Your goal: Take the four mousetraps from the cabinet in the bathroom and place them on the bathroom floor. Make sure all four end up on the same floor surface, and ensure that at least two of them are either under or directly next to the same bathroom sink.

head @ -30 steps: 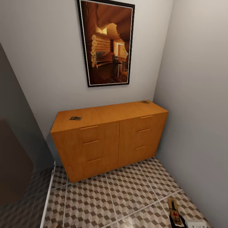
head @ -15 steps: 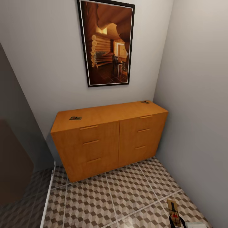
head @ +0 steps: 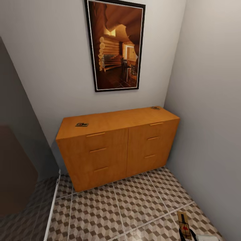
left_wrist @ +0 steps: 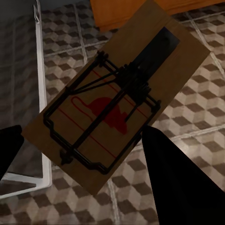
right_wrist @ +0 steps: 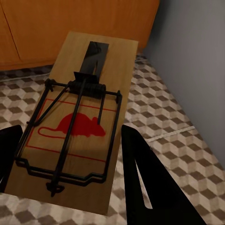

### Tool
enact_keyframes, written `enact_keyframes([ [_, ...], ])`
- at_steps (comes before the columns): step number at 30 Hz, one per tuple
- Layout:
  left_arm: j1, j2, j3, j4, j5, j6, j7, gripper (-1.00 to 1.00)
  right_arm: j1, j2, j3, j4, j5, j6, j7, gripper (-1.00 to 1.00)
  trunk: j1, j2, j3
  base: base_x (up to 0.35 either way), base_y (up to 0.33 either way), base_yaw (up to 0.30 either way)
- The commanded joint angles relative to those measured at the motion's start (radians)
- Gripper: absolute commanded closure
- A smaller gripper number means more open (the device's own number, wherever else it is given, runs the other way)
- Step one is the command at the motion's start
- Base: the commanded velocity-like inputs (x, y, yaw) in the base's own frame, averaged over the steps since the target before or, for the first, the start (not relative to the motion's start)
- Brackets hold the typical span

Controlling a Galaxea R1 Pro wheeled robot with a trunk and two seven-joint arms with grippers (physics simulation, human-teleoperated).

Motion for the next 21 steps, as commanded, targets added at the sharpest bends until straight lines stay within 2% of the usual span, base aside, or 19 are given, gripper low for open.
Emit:
enact_keyframes([
  [1,-0.001,0.0,0.003,0.001,0.0,-0.003,-0.002,1.0,0.0,0.0,-0.001,0.0,-0.011,-0.003,0.01,1.0,0.0,0.0,-0.001,-0.042,-0.037,0.232],
  [15,-0.001,-0.002,0.003,0.001,0.0,-0.003,-0.002,1.0,0.0,0.001,-0.001,0.0,-0.011,-0.003,0.005,1.0,0.0,0.0,-0.002,-0.202,-0.179,0.275],
  [21,-0.001,-0.002,0.003,0.001,0.0,-0.003,-0.002,1.0,0.0,0.001,-0.001,0.0,-0.01,-0.003,0.002,1.0,0.0,0.0,-0.003,-0.075,-0.065,0.079],
])
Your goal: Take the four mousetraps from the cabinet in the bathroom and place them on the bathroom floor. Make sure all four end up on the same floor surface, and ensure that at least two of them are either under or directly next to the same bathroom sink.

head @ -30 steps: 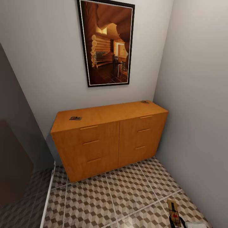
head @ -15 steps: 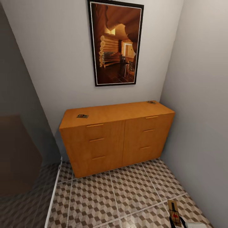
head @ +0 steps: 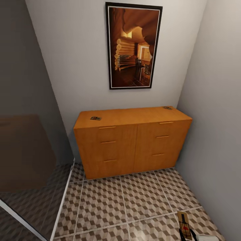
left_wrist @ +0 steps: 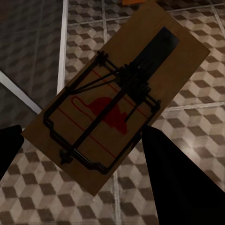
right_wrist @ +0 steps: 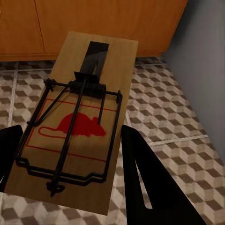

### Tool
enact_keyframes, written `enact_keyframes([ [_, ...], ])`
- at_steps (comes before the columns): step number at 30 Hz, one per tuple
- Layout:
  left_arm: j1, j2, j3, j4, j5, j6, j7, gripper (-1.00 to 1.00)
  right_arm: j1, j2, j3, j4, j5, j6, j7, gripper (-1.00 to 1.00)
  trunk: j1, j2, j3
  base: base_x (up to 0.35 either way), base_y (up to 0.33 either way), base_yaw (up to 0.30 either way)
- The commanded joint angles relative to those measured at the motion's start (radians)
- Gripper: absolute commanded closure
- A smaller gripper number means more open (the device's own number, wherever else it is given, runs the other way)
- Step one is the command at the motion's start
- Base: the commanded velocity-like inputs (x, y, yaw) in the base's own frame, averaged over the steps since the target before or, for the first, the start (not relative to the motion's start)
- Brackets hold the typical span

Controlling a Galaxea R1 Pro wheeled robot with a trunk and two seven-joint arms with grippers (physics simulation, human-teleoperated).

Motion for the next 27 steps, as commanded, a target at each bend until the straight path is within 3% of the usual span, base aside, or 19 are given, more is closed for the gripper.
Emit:
enact_keyframes([
  [1,-0.001,0.0,0.003,0.001,0.0,-0.003,-0.002,1.0,-0.001,0.0,-0.001,0.001,-0.011,-0.003,0.01,1.0,0.0,0.0,-0.001,-0.01,-0.009,0.01],
  [13,-0.001,0.0,0.003,0.001,0.0,-0.003,-0.002,1.0,-0.001,-0.001,-0.001,0.001,-0.011,-0.003,0.01,1.0,0.0,0.0,-0.002,-0.002,-0.001,0.022],
  [27,-0.001,0.0,0.002,0.001,0.0,-0.003,-0.002,1.0,-0.001,0.0,-0.001,0.001,-0.011,-0.003,0.01,1.0,0.0,0.0,-0.008,0.0,0.0,0.242],
])
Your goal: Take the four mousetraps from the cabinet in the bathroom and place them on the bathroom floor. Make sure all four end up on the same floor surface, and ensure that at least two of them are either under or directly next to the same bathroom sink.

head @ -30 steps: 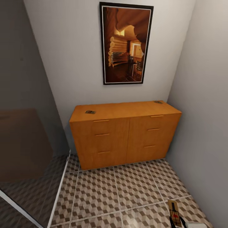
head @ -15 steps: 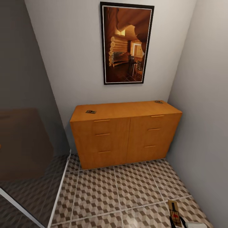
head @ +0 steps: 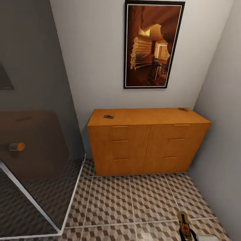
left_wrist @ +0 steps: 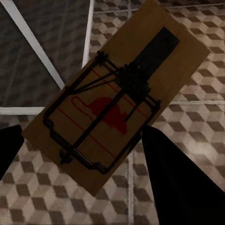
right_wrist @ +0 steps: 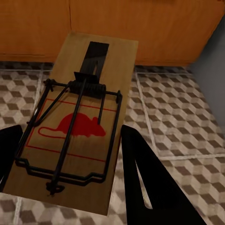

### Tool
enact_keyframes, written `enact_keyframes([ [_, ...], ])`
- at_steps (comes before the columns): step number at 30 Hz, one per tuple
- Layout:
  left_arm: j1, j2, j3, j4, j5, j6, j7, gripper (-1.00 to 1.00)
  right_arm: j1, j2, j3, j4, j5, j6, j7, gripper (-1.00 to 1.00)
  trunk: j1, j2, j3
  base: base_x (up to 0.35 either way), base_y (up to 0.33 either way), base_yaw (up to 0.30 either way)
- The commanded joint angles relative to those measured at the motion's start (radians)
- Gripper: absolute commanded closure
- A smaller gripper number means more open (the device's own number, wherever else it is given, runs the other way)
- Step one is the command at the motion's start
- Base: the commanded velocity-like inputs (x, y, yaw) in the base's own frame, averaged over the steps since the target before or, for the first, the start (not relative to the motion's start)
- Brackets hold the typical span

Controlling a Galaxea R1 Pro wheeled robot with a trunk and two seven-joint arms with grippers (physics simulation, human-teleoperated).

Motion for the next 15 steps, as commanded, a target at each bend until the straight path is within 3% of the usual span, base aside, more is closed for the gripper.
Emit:
enact_keyframes([
  [1,-0.001,0.0,0.003,0.001,0.0,-0.003,-0.002,1.0,0.0,0.0,-0.001,0.0,-0.011,-0.003,0.01,1.0,0.0,0.0,-0.001,0.0,0.0,0.269],
  [7,-0.001,0.0,0.003,0.001,0.0,-0.003,-0.002,1.0,0.0,0.0,-0.001,0.0,-0.011,-0.003,0.01,1.0,0.0,0.0,-0.005,-0.02,-0.013,0.269],
  [15,-0.001,0.0,0.003,0.001,-0.001,-0.003,-0.002,1.0,0.0,0.0,-0.001,0.0,-0.011,-0.003,0.009,1.0,0.0,0.0,-0.009,-0.217,-0.171,0.27],
])
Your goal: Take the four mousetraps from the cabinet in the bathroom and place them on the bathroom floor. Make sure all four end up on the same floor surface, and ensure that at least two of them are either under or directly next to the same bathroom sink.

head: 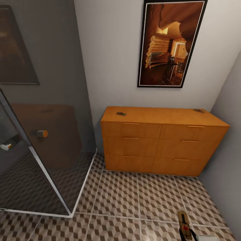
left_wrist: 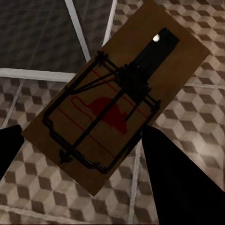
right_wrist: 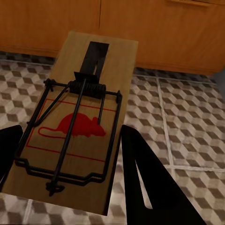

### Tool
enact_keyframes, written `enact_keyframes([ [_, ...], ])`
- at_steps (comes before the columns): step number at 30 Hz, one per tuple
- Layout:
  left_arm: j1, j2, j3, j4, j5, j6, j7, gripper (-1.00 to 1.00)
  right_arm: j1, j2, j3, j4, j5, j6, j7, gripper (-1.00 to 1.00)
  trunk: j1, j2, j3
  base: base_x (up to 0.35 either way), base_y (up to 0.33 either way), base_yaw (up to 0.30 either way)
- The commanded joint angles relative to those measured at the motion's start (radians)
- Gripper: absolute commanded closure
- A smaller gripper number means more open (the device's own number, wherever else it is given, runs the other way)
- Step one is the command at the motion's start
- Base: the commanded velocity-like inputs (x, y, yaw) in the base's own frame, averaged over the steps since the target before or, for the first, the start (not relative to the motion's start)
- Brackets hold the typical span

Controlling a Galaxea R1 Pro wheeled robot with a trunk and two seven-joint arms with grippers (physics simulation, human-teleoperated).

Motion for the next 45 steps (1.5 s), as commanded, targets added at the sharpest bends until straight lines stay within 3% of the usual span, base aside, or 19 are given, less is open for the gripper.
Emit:
enact_keyframes([
  [1,-0.001,0.0,0.003,0.001,0.0,-0.003,-0.002,1.0,0.0,0.0,-0.001,0.001,-0.011,-0.003,0.01,1.0,-0.001,0.0,-0.001,-0.243,-0.193,0.269],
  [26,-0.001,0.0,0.003,0.001,0.0,-0.003,-0.002,1.0,0.0,0.001,-0.001,0.001,-0.011,-0.003,0.009,1.0,-0.001,0.0,-0.016,-0.074,-0.052,0.27],
  [45,-0.001,0.0,0.003,0.001,0.0,-0.003,-0.002,1.0,0.0,0.001,-0.001,0.002,-0.011,-0.002,0.009,1.0,-0.001,0.0,-0.027,-0.285,0.0,0.269],
])
